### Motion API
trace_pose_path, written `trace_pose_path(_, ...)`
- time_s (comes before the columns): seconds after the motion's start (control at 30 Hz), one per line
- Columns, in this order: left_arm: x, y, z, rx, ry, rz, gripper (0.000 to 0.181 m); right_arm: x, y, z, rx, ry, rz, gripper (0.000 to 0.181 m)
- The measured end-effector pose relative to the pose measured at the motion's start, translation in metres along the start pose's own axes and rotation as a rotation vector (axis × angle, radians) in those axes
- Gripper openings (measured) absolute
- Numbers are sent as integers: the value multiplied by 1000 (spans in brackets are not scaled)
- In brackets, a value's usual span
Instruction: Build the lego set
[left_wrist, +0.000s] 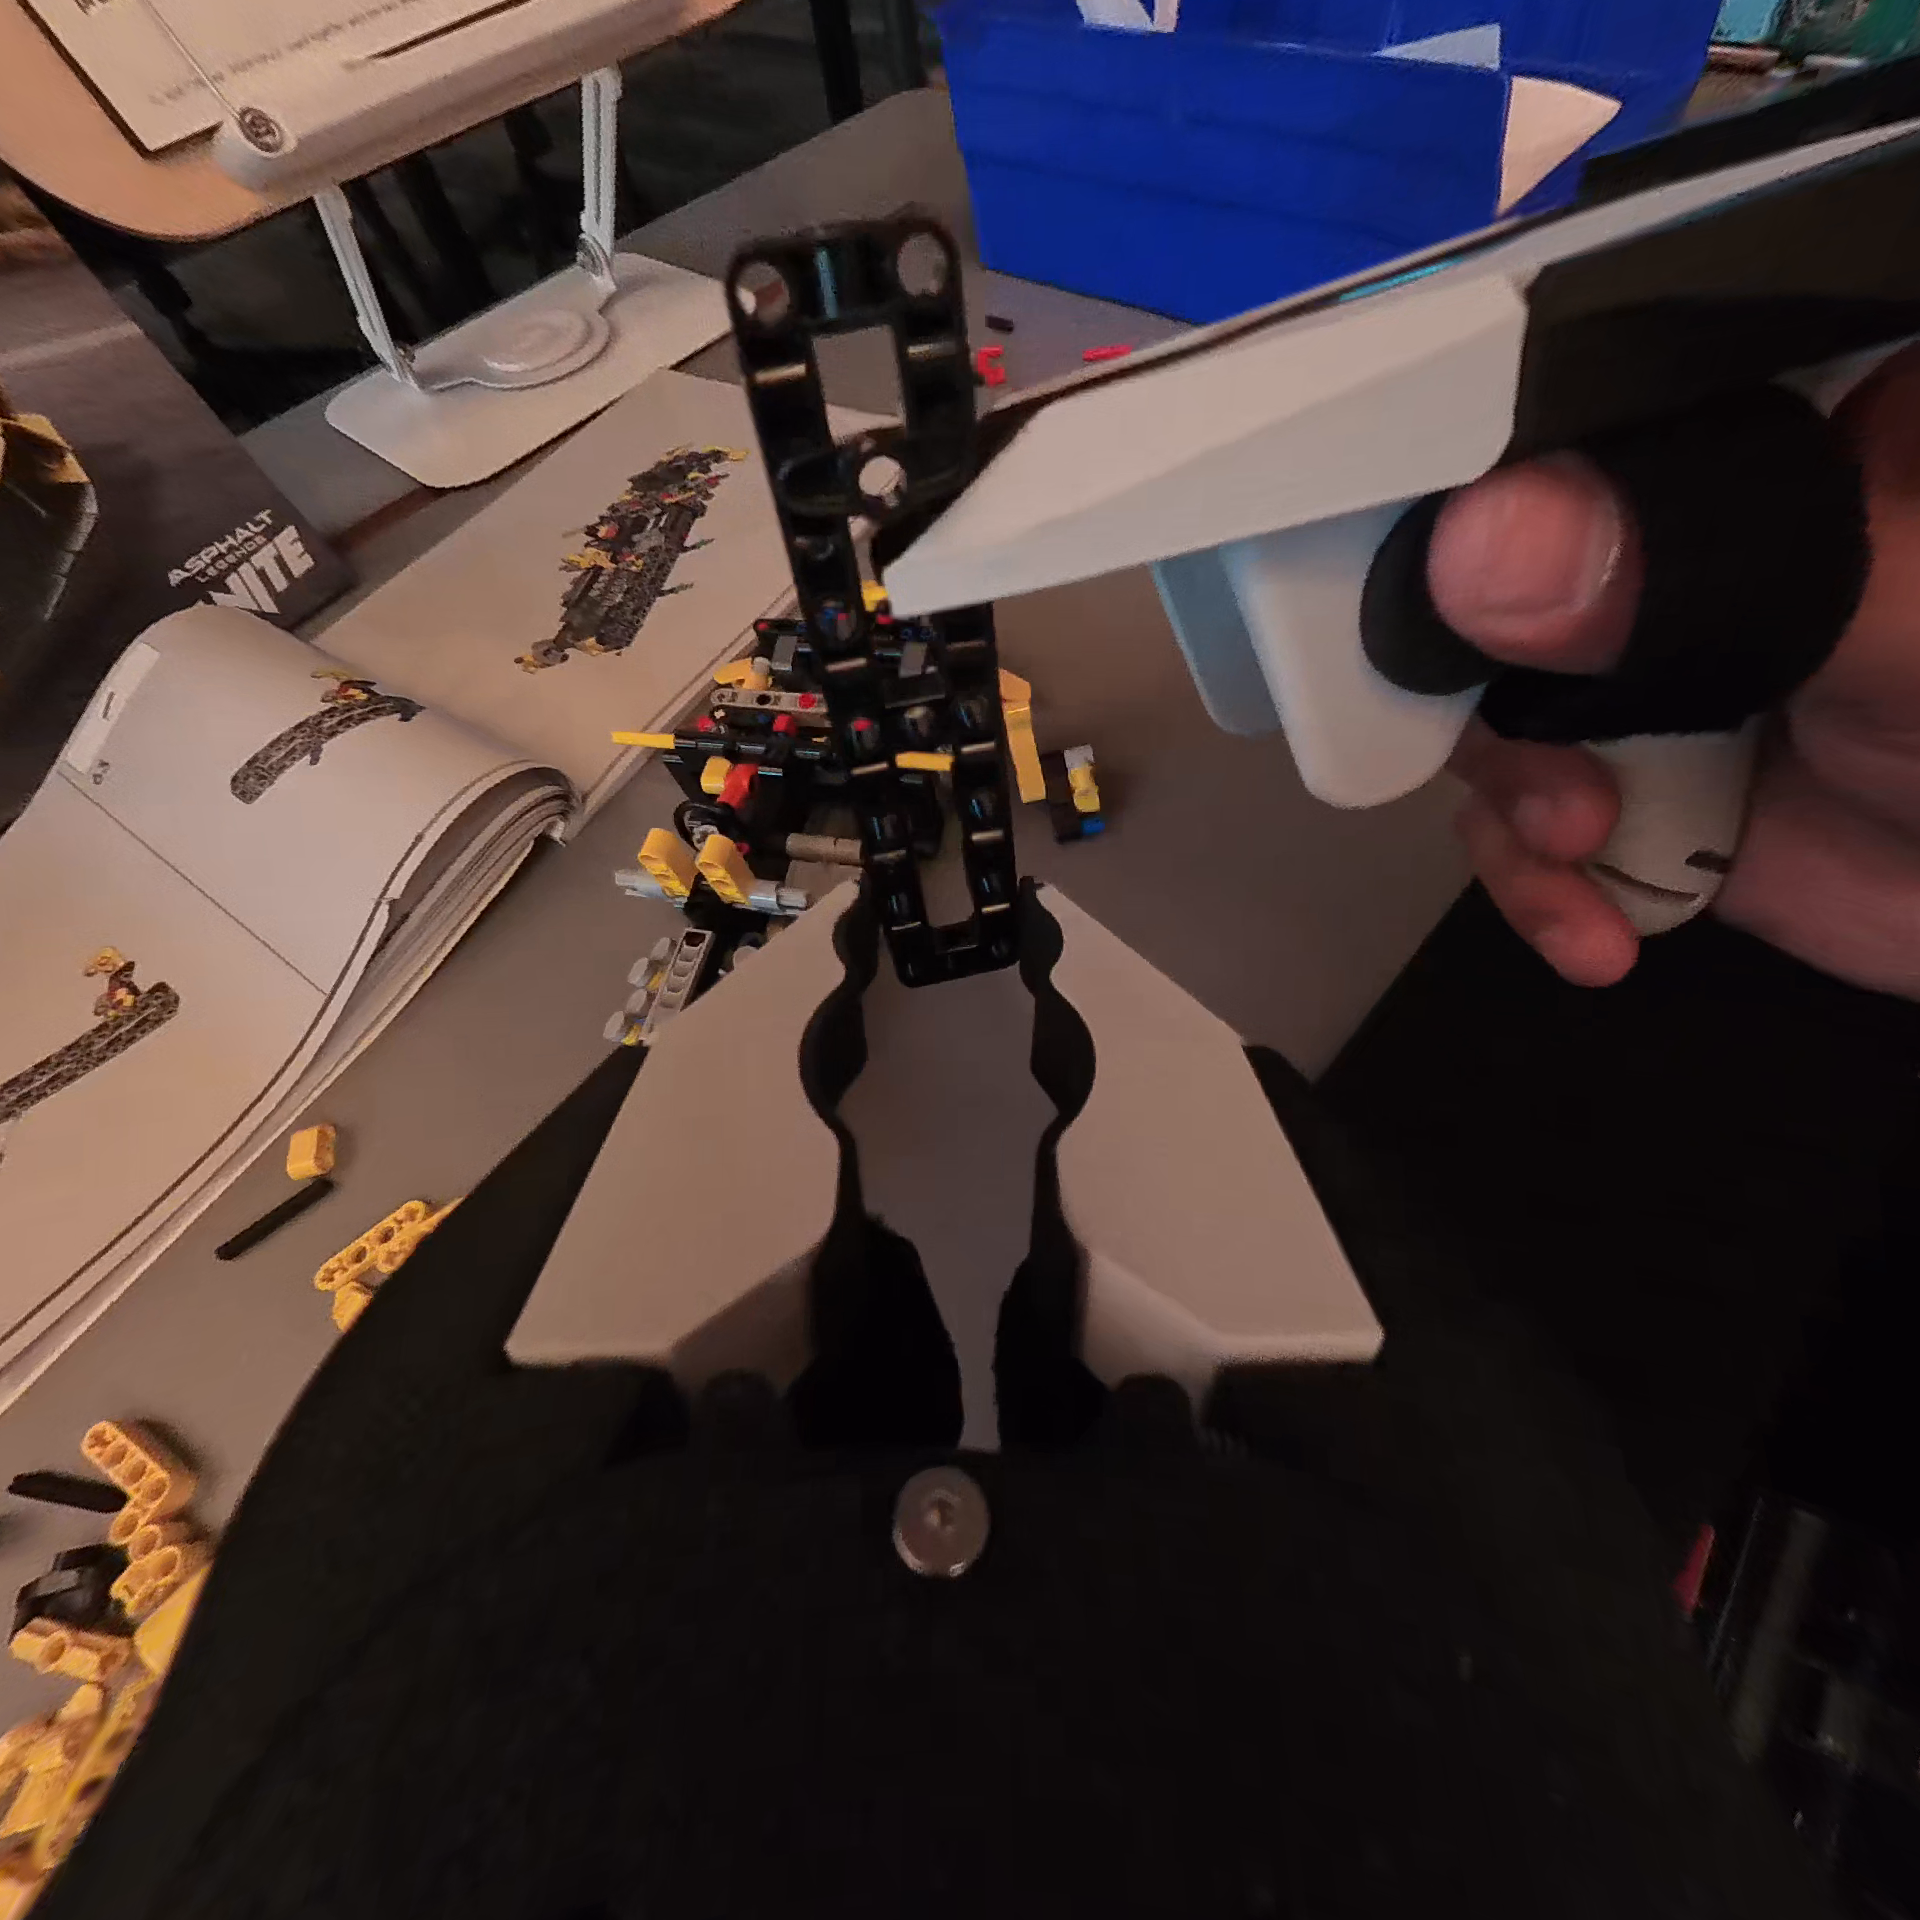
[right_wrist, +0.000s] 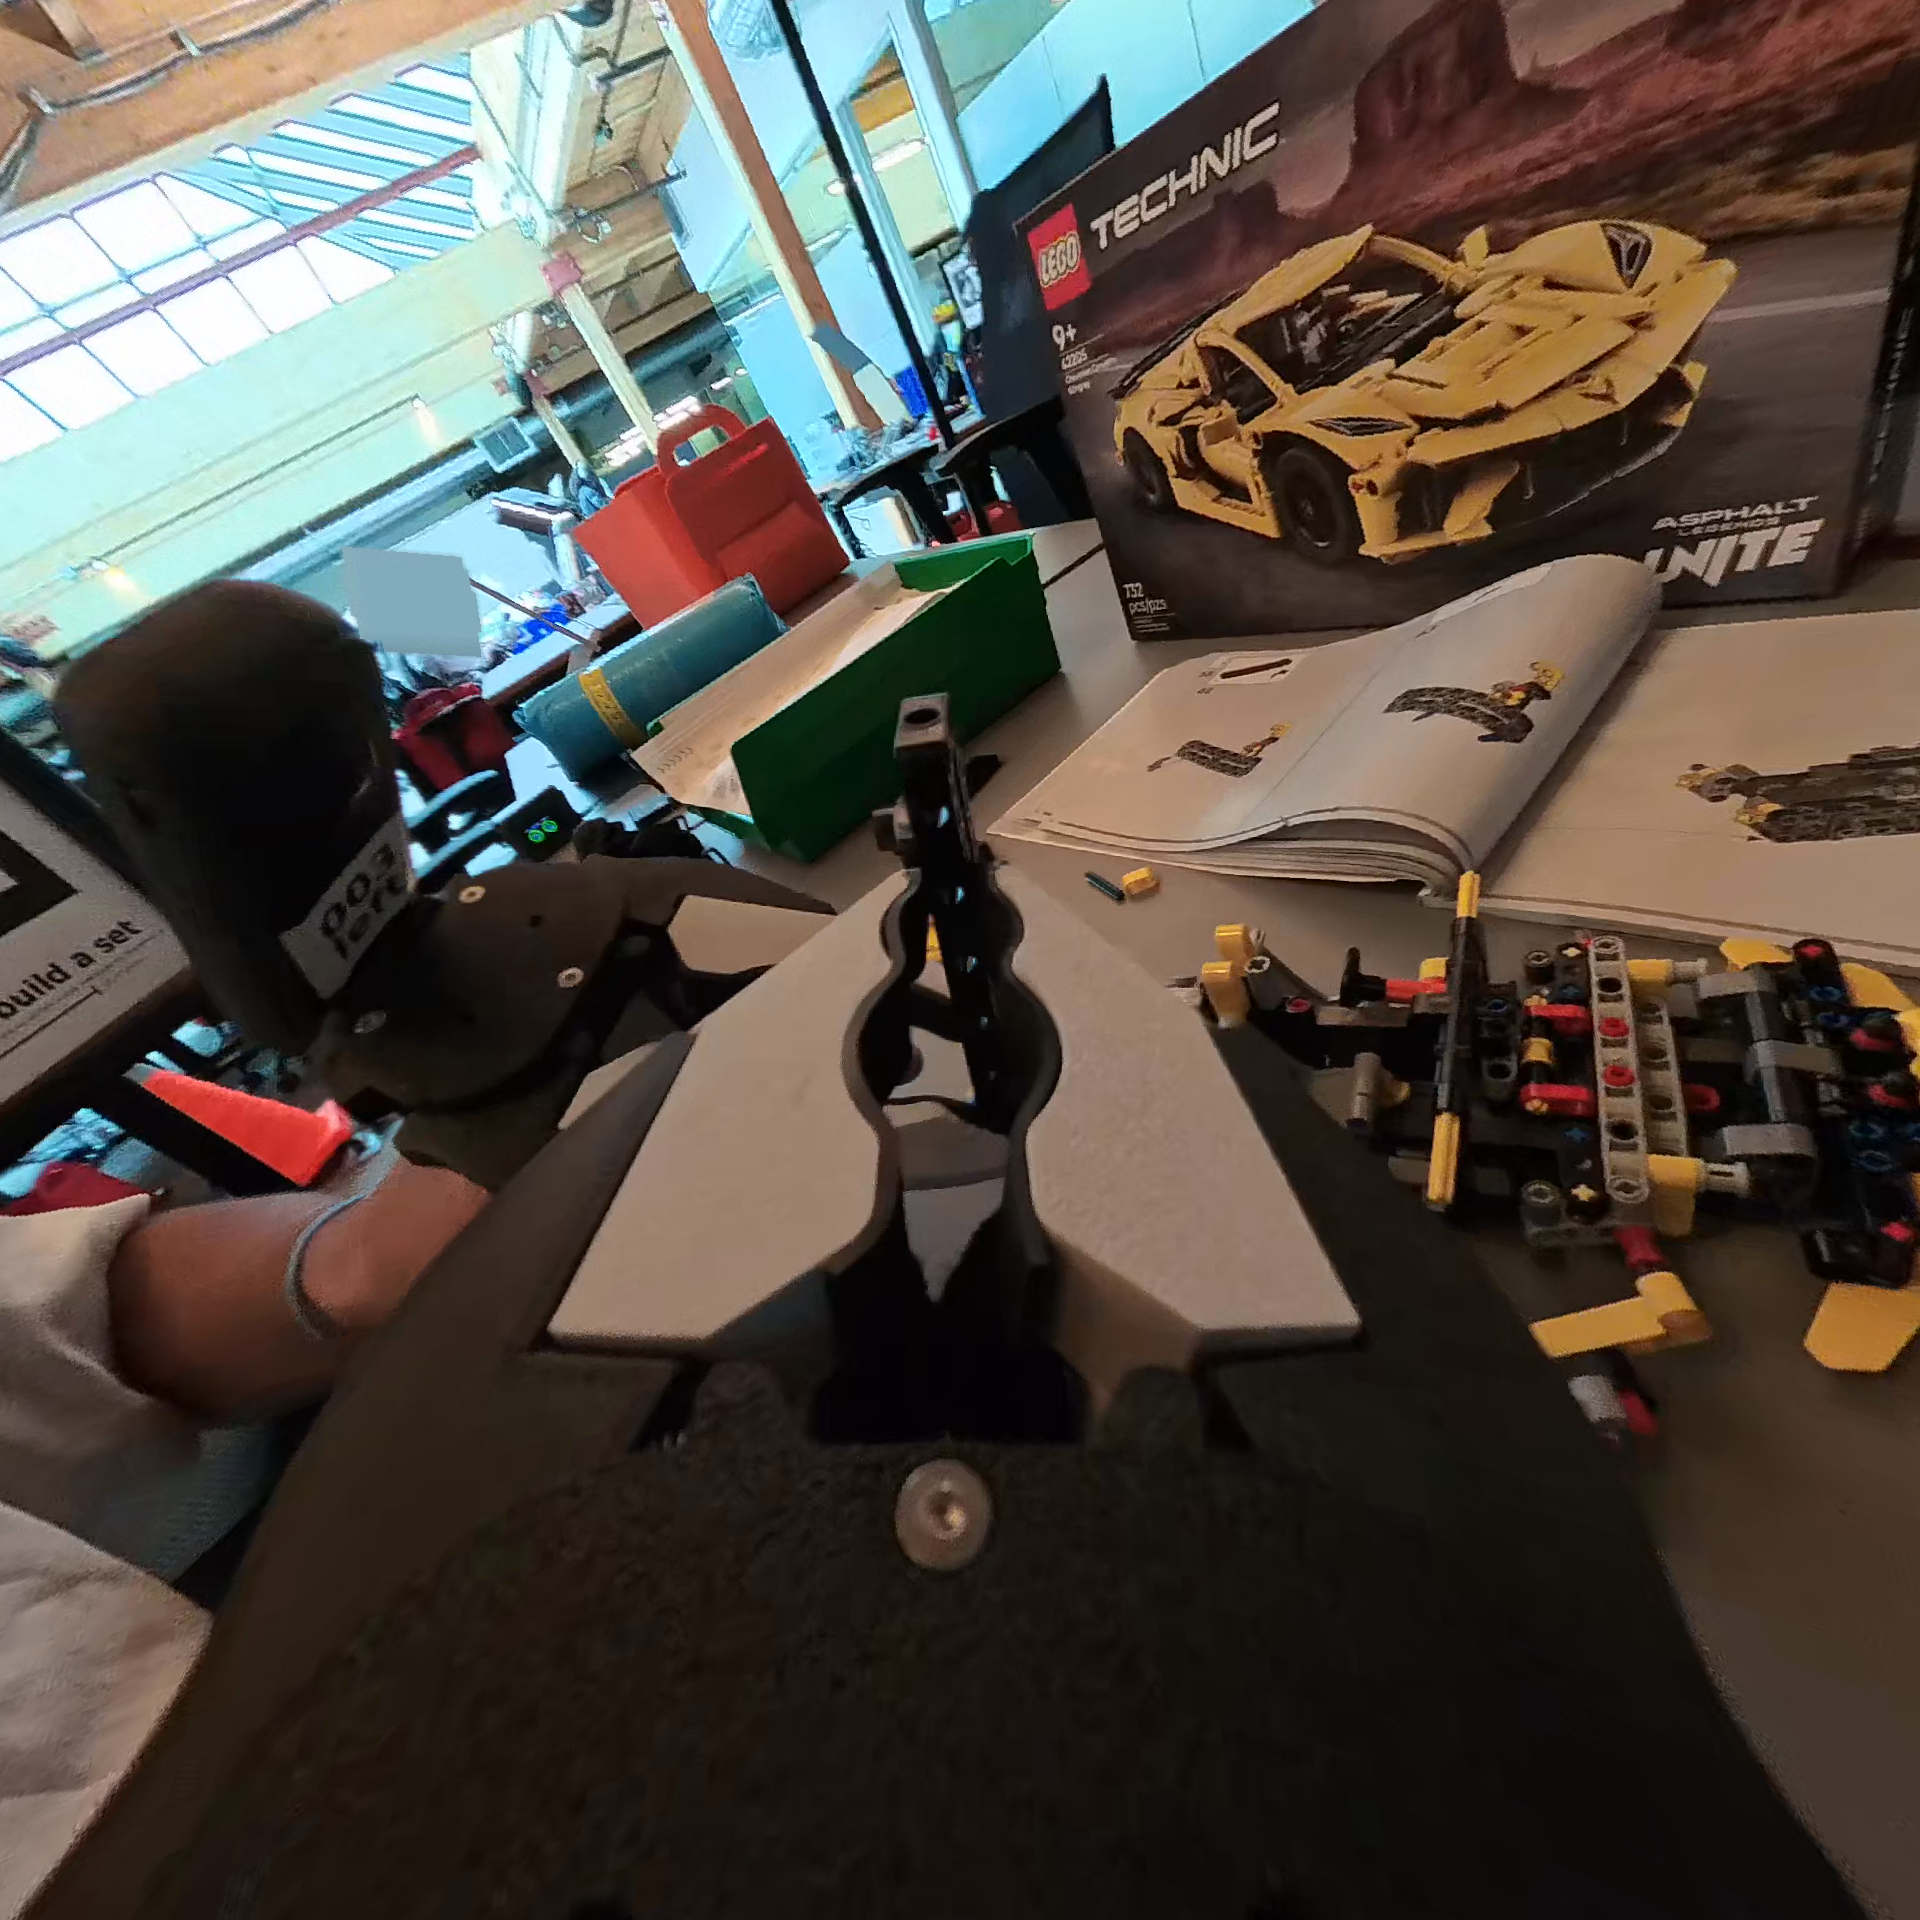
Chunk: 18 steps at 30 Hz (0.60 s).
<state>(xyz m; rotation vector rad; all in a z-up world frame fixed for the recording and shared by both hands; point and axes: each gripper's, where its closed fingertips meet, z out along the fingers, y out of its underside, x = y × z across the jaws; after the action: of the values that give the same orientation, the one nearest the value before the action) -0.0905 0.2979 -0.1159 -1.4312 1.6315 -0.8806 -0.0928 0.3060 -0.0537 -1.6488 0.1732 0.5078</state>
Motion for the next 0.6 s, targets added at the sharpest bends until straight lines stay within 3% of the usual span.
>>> trace_pose_path(0.1,6,-3,-5,16,122,-33,27,-8,-1,-3,-11,-92,4,14)
trace_pose_path(0.2,17,-19,-21,128,436,-251,27,-18,-19,-21,17,-249,-54,21)
trace_pose_path(0.27,15,-23,-34,181,647,-394,27,-8,-23,-36,-41,-289,-205,25)
trace_pose_path(0.37,-5,-32,-52,348,820,-533,27,51,21,-56,-387,-152,-488,27)
trace_pose_path(0.43,-11,-30,-55,407,855,-537,27,88,56,-70,-585,-55,-560,27)
trace_pose_path(0.53,-6,-36,-68,472,981,-577,27,97,77,-74,-619,-93,-603,27)
trace_pose_path(0.6,-5,-41,-76,513,1014,-565,28,110,70,-75,-562,-77,-681,20)
